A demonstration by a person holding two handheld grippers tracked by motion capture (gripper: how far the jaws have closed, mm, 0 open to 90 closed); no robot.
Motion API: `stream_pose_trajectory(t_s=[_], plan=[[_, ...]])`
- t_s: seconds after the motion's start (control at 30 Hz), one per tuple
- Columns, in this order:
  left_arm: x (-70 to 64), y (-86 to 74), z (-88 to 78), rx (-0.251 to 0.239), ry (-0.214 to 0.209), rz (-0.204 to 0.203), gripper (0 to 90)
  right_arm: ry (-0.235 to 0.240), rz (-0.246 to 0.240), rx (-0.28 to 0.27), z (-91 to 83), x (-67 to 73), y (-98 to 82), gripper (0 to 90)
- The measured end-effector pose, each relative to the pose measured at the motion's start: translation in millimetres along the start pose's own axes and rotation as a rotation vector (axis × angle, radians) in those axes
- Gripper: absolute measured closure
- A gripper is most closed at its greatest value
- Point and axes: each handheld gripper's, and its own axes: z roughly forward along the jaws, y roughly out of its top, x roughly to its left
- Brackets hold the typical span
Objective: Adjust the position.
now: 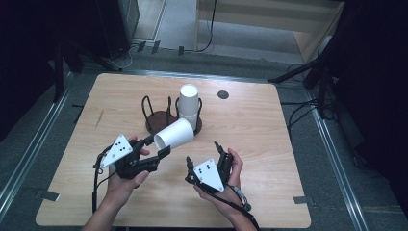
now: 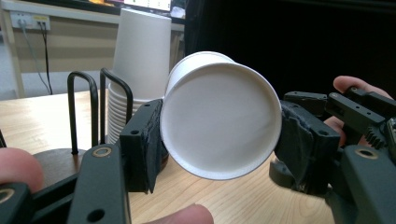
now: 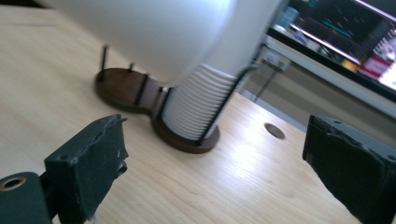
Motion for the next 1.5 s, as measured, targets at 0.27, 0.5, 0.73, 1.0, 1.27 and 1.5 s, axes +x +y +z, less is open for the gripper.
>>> stream_pose_trajectory(t_s=[0.27,0.5,0.73,1.0,1.27,1.5], plan=[[0.2,-0.4,3.6,-0.033,-0.017,-0.013,37.1,-0.007,0.16,0.014,-3.7,-14.3,4.5,7.2],[-4.3,-6.6,10.4,-0.028,-0.021,-0.004,37.1,-0.059,0.255,0.057,-2.7,-13.9,4.1,9.3],[-0.5,-9.3,9.7,-0.062,-0.01,-0.044,37.1,-0.07,0.387,0.068,-5.7,-17.1,10.0,10.8],[2.8,-10.8,8.4,-0.092,-0.007,-0.062,37.1,-0.072,0.52,0.105,-5.6,-24.1,19.7,4.9],[1.7,-12.9,11.8,-0.113,-0.015,-0.059,37.1,-0.007,0.807,0.073,-5.8,-25.2,31.6,0.0],[-2.1,-17.9,16.8,-0.138,-0.019,-0.046,37.1,-0.032,1.015,0.029,-6.6,-24.5,37.2,0.0]])
